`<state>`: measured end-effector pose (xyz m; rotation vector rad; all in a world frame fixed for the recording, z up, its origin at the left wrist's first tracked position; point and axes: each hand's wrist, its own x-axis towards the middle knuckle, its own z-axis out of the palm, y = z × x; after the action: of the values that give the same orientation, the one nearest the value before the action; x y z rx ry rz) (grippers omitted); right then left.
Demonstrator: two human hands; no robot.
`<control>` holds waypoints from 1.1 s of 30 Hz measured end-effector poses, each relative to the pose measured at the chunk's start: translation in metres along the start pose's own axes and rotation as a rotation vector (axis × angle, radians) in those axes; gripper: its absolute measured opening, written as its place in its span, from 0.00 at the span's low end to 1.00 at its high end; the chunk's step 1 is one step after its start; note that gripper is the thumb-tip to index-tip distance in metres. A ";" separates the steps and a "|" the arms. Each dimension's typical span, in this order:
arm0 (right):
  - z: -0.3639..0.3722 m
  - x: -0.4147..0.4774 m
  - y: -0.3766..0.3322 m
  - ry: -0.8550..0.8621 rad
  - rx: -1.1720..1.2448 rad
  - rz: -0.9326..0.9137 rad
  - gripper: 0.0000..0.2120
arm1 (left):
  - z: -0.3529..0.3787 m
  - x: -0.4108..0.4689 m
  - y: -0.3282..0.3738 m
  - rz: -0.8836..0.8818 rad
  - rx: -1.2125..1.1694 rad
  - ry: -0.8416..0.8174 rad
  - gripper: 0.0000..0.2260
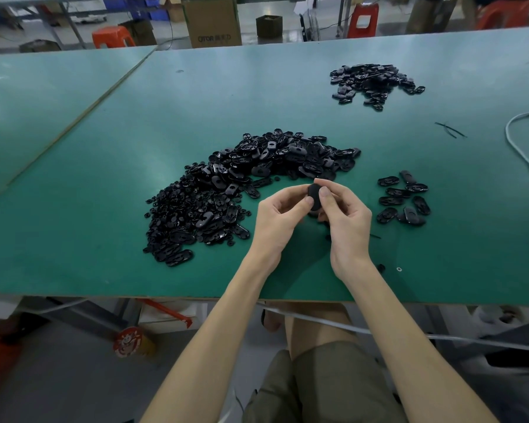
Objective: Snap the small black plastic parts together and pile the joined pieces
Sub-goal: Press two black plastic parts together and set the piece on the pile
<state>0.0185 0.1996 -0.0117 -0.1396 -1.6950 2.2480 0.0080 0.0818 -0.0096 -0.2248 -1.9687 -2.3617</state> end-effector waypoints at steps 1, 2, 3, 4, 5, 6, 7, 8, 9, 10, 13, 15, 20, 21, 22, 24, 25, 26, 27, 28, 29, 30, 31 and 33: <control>0.000 0.000 0.000 0.001 0.000 0.001 0.10 | 0.000 0.000 0.000 0.000 0.004 0.001 0.09; 0.000 0.000 0.000 0.001 -0.002 0.002 0.10 | 0.000 0.000 0.000 -0.002 0.008 0.003 0.09; 0.000 0.000 0.000 0.002 -0.004 0.003 0.11 | 0.000 0.001 -0.001 -0.007 0.014 0.006 0.09; 0.000 0.000 0.000 0.002 -0.007 0.003 0.11 | 0.000 0.001 -0.001 -0.013 0.023 0.012 0.09; 0.000 0.001 0.000 0.002 -0.011 0.002 0.11 | 0.000 0.001 -0.001 -0.021 0.034 0.021 0.09; 0.000 0.001 0.000 0.000 -0.015 0.001 0.11 | 0.000 0.001 -0.002 -0.027 0.044 0.028 0.08; -0.001 0.000 -0.001 -0.002 -0.017 0.000 0.11 | 0.000 0.002 -0.002 -0.028 0.049 0.032 0.08; -0.001 0.000 -0.001 -0.005 -0.017 -0.001 0.11 | 0.000 0.002 -0.002 -0.026 0.052 0.030 0.07; -0.001 0.000 -0.001 -0.008 -0.017 -0.002 0.11 | 0.000 0.001 -0.003 -0.024 0.053 0.028 0.07; -0.001 0.000 -0.001 -0.010 -0.017 -0.001 0.10 | 0.000 0.001 -0.003 -0.023 0.053 0.025 0.06; -0.002 0.000 -0.001 -0.016 -0.015 -0.001 0.09 | 0.001 0.001 -0.003 -0.022 0.057 0.030 0.06; -0.001 0.000 -0.001 -0.023 -0.010 0.002 0.09 | 0.001 0.001 -0.004 -0.018 0.068 0.045 0.07; 0.000 -0.001 -0.002 -0.074 0.022 0.022 0.09 | 0.001 0.001 -0.005 -0.004 0.045 0.070 0.09; 0.001 -0.002 -0.002 -0.079 0.027 0.024 0.09 | 0.001 0.001 -0.004 -0.003 0.035 0.069 0.09; 0.001 -0.002 -0.002 -0.082 0.030 0.025 0.10 | 0.001 0.001 -0.004 -0.003 0.028 0.065 0.10; 0.001 -0.002 -0.001 -0.077 0.031 0.022 0.10 | 0.002 0.001 -0.004 -0.004 0.025 0.051 0.10; 0.001 -0.002 -0.001 -0.074 0.028 0.019 0.10 | 0.002 0.001 -0.004 -0.002 0.024 0.044 0.10; 0.001 -0.002 -0.001 -0.072 0.025 0.016 0.11 | 0.002 0.001 -0.004 0.000 0.024 0.039 0.10; 0.001 -0.002 -0.001 -0.071 0.024 0.013 0.11 | 0.002 0.001 -0.004 0.003 0.022 0.038 0.10; 0.001 -0.002 -0.001 -0.071 0.023 0.012 0.11 | 0.001 0.001 -0.004 0.004 0.019 0.038 0.10; 0.001 -0.002 -0.001 -0.071 0.022 0.011 0.11 | 0.001 0.001 -0.003 0.004 0.015 0.036 0.10; 0.001 -0.001 0.000 -0.069 0.022 0.011 0.11 | 0.001 0.000 -0.002 0.003 0.009 0.033 0.10; 0.001 -0.001 0.000 -0.066 0.023 0.011 0.11 | 0.001 0.000 -0.002 0.003 0.001 0.028 0.10; 0.001 -0.001 0.000 -0.056 0.028 0.012 0.11 | 0.001 0.000 -0.001 0.003 -0.016 0.017 0.10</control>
<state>0.0190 0.1986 -0.0114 -0.0815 -1.6942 2.3040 0.0083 0.0830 -0.0101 -0.2076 -1.9420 -2.3705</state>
